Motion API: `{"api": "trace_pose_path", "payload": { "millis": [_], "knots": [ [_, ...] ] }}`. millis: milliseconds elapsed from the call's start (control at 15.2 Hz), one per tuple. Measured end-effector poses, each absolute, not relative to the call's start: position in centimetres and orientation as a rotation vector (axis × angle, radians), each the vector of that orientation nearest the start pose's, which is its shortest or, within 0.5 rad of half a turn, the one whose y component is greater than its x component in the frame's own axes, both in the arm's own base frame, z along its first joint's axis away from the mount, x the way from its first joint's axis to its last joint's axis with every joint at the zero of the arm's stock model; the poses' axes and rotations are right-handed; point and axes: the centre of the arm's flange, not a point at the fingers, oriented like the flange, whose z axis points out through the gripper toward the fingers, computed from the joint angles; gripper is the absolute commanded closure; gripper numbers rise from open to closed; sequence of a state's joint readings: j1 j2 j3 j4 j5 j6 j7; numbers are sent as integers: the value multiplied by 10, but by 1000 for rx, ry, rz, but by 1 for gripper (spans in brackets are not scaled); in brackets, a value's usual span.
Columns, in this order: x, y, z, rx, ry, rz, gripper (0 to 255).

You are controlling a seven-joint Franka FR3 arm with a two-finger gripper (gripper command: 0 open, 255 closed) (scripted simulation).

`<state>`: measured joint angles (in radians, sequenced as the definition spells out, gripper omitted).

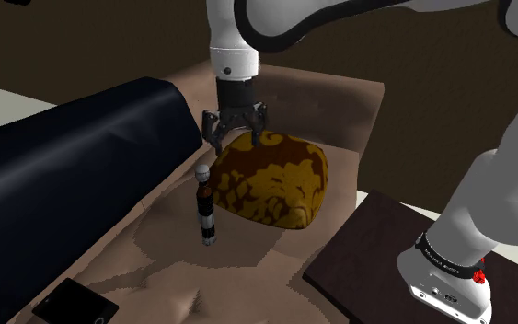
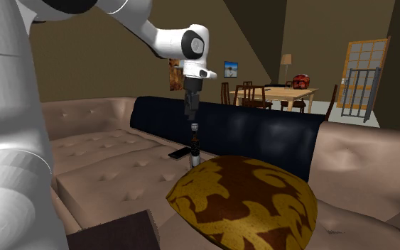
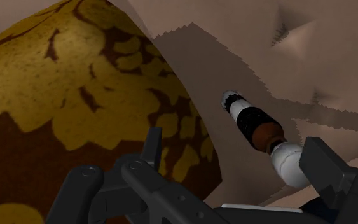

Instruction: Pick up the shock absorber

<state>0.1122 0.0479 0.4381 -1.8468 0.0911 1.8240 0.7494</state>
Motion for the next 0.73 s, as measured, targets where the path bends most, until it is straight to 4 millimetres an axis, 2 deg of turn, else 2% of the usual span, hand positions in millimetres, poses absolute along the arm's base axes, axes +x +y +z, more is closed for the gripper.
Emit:
{"api": "trace_pose_path", "payload": {
  "millis": [330,396,726],
  "knots": [
    [521,352,467,-3077,374,195,0],
    [524,362,463,-3078,379,199,0],
    [533,369,439,-3080,386,200,0]
  ]
}}
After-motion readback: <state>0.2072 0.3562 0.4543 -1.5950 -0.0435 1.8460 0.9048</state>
